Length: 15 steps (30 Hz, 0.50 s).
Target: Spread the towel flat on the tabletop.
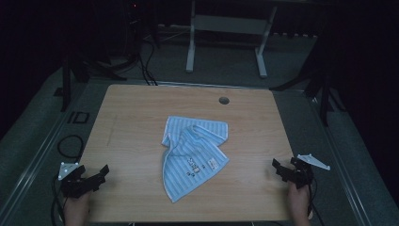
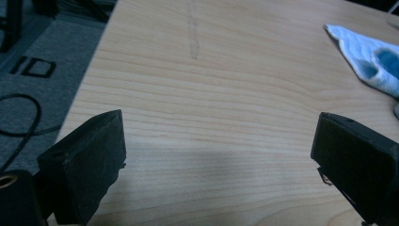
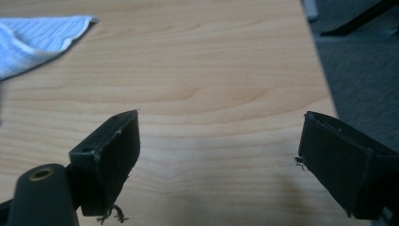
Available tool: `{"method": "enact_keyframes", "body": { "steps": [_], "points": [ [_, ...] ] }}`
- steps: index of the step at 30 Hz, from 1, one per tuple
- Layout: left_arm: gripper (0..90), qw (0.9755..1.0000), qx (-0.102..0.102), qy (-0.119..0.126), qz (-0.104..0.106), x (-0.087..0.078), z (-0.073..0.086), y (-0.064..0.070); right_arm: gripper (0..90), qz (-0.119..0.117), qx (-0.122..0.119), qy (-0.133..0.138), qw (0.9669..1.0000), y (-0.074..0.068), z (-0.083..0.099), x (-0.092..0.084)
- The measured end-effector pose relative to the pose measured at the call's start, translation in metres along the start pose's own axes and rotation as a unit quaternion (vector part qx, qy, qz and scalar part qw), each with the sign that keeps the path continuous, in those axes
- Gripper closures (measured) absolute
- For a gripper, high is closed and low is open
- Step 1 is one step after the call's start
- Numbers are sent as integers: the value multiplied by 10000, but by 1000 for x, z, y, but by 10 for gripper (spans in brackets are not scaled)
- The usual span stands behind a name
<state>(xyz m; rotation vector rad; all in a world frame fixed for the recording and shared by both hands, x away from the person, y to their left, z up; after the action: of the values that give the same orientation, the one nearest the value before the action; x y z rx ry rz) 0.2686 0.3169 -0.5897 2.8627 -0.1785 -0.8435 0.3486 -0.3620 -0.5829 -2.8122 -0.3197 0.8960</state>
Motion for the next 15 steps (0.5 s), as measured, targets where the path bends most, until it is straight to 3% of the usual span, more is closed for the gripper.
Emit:
{"method": "enact_keyframes", "body": {
  "steps": [4, 6, 7, 9, 10, 11, 12, 13, 14, 15],
  "points": [
    [39, 9997, 68, -44, 239, 0, 1, 2, 130, -134, -38, -174, 9998, 0, 1, 2],
    [39, 9997, 68, -44, 239, 0, 1, 2, 130, -241, -48, -276, 9993, -1, 1, 4],
    [39, 9985, 134, -228, 470, -1, 2, 1, 130, -241, -48, -276, 9993, -1, 1, 4],
    [39, 9969, 146, -400, 658, -2, 2, 0, 131, -478, -236, -525, 9972, -4, 3, 4],
    [39, 9949, 328, -627, 713, -4, 1, -2, 134, -656, -298, -703, 9949, -6, 3, 3],
    [38, 9949, 328, -627, 713, -4, 1, -2, 134, -656, -298, -703, 9949, -6, 3, 3],
    [39, 9930, 619, -711, 716, -7, -1, -3, 134, -833, -396, -875, 9919, -7, 4, 4],
    [38, 9930, 619, -711, 716, -7, -1, -3, 134, -833, -396, -875, 9919, -7, 4, 4],
    [38, 9891, 871, -893, 781, -9, 0, -2, 134, -1044, -576, -1020, 9876, -8, 6, 3],
    [38, 9891, 871, -893, 781, -9, 0, -2, 134, -1044, -576, -1020, 9876, -8, 6, 3]
  ]
}}
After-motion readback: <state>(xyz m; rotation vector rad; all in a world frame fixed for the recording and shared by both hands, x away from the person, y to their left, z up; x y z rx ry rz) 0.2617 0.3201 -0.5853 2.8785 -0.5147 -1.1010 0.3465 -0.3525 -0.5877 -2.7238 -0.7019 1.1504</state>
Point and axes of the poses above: each handheld gripper's, and its own axes: x roughly forward along the jaws, z roughly out of its underside, y roughly to its right, the point moved 5 cm from there along x, roughly forward along the jaws, and after that the axes turned 5 degrees about x, right-handed, at the moved point
